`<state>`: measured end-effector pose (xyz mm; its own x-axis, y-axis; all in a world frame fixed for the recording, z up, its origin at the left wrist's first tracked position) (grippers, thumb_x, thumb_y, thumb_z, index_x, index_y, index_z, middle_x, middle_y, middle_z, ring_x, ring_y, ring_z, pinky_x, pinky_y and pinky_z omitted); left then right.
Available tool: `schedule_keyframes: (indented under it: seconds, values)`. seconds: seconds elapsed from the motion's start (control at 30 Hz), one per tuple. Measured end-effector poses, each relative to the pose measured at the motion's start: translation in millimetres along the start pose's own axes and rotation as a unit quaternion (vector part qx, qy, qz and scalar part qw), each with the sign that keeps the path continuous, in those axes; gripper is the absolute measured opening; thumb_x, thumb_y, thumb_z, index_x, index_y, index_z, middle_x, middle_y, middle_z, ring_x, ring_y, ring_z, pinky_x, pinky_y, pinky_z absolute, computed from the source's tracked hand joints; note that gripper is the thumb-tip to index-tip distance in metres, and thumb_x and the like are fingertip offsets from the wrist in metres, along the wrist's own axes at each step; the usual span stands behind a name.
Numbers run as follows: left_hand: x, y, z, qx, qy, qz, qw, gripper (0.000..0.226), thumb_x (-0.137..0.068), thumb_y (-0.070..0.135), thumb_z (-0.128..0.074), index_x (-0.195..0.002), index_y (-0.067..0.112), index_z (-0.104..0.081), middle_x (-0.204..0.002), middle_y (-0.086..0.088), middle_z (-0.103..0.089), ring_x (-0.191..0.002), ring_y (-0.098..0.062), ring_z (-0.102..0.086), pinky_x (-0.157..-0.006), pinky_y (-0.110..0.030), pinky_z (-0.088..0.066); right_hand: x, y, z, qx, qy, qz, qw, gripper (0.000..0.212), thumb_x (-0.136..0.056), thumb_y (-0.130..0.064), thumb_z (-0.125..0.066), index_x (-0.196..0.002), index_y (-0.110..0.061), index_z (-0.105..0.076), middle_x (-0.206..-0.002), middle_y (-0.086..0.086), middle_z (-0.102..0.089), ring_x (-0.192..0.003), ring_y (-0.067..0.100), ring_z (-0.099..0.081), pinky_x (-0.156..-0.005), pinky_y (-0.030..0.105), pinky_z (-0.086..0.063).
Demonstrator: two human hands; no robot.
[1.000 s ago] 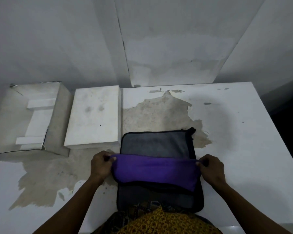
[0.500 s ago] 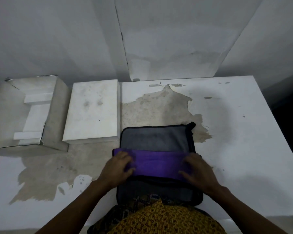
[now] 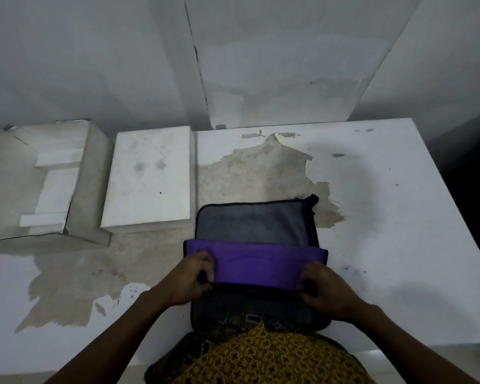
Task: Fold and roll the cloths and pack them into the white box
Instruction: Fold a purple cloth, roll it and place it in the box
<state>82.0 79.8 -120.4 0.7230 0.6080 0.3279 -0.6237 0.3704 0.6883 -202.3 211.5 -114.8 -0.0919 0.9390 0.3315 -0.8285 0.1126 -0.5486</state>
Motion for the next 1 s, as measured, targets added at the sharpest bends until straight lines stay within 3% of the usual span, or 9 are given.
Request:
schedule_keyframes:
  seconds: [0.17, 0.3, 0.4, 0.5, 0.57, 0.67, 0.8, 1.0]
  values:
    - [6.6, 11.9, -8.8, -0.198, -0.022, -0.054, 0.978, 0.007, -0.075, 0.018, -0.072, -0.081, 0.017, -0.074, -0.117, -0.005, -0.053, -0.109, -0.021, -0.047, -0.081, -0.032, -0.045, 1.2, -4.6, -15.1, 0.127, -0.047, 0.034, 0.99, 0.026, -0.081, -0.035, -0.058, -0.101, -0.021, -0.068, -0.108, -0.003, -0.057, -0.103, 0.014, -0.046, -0.079, 0.026, -0.04]
    - [3.0, 16.9, -10.7, -0.263, -0.057, -0.029, 0.963, 0.015, -0.077, 0.032, -0.067, -0.084, 0.021, -0.075, -0.12, 0.0, -0.047, -0.112, -0.018, -0.041, -0.08, -0.029, -0.04, -5.8, -6.1, -12.7, 0.108, -0.063, 0.007, 0.992, 0.027, -0.079, -0.043, -0.061, -0.09, -0.02, -0.069, -0.102, -0.003, -0.059, -0.099, 0.013, -0.047, -0.073, 0.024, -0.038]
    - [-7.7, 25.1, -2.3, -0.229, -0.048, 0.0, 0.972, 0.025, -0.085, 0.037, -0.061, -0.082, 0.014, -0.071, -0.108, -0.002, -0.053, -0.102, -0.017, -0.049, -0.075, -0.028, -0.04, -12.7, -7.4, -1.9, 0.049, -0.038, -0.038, 0.997, 0.022, -0.082, -0.039, -0.063, -0.085, -0.018, -0.069, -0.097, -0.002, -0.064, -0.091, 0.012, -0.055, -0.069, 0.022, -0.041]
    - [-25.6, 37.4, 11.2, -0.157, 0.066, 0.008, 0.985, 0.019, -0.094, 0.02, -0.051, -0.094, 0.008, -0.065, -0.106, -0.006, -0.059, -0.098, -0.02, -0.057, -0.074, -0.025, -0.041, -25.3, -17.8, 10.3, 0.039, 0.08, -0.064, 0.994, 0.015, -0.088, -0.028, -0.06, -0.089, -0.014, -0.066, -0.1, 0.002, -0.062, -0.09, 0.017, -0.059, -0.069, 0.025, -0.046]
    - [-39.1, 45.6, 13.9, -0.138, 0.111, -0.011, 0.984, 0.019, -0.094, 0.012, -0.049, -0.104, 0.007, -0.064, -0.11, -0.008, -0.059, -0.102, -0.021, -0.054, -0.082, -0.027, -0.045, -35.1, -26.5, 16.5, 0.049, 0.153, -0.066, 0.985, 0.014, -0.087, -0.02, -0.061, -0.097, -0.011, -0.064, -0.107, 0.006, -0.06, -0.097, 0.023, -0.056, -0.073, 0.032, -0.05]
    - [-59.4, 52.1, 6.1, -0.157, 0.077, -0.021, 0.984, 0.027, -0.093, 0.013, -0.051, -0.118, 0.01, -0.061, -0.119, -0.009, -0.056, -0.111, -0.023, -0.048, -0.093, -0.036, -0.044, -50.7, -29.8, 11.8, 0.087, 0.113, -0.076, 0.987, 0.031, -0.084, -0.025, -0.062, -0.114, -0.015, -0.059, -0.122, 0.006, -0.055, -0.112, 0.026, -0.049, -0.086, 0.036, -0.044]
    - [-74.9, 44.5, -6.9, -0.199, 0.021, 0.045, 0.979, 0.023, -0.093, 0.024, -0.053, -0.11, 0.011, -0.061, -0.116, -0.011, -0.05, -0.111, -0.026, -0.041, -0.092, -0.037, -0.041, -53.8, -24.0, 0.2, 0.102, 0.066, -0.11, 0.986, 0.023, -0.083, -0.026, -0.06, -0.105, -0.018, -0.06, -0.115, 0.003, -0.058, -0.115, 0.024, -0.049, -0.093, 0.036, -0.037]
    - [-76.7, 36.6, 0.1, -0.093, 0.111, 0.109, 0.983, 0.012, -0.09, 0.019, -0.059, -0.082, 0.012, -0.059, -0.095, -0.009, -0.065, -0.092, -0.024, -0.057, -0.079, -0.035, -0.047, -43.3, -14.3, -4.4, 0.093, 0.097, -0.112, 0.985, 0.01, -0.082, -0.023, -0.062, -0.088, -0.019, -0.056, -0.101, 0.001, -0.061, -0.101, 0.022, -0.053, -0.083, 0.033, -0.036]
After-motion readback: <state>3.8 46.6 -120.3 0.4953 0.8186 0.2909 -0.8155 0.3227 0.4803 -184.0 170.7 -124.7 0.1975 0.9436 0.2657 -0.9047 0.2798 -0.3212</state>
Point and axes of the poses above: each hand's wrist, its own x-axis away from the middle knuckle, its own z-axis out of the back of the hand, y = z × x, the point moved 4 cm from there along -x, towards the middle knuckle
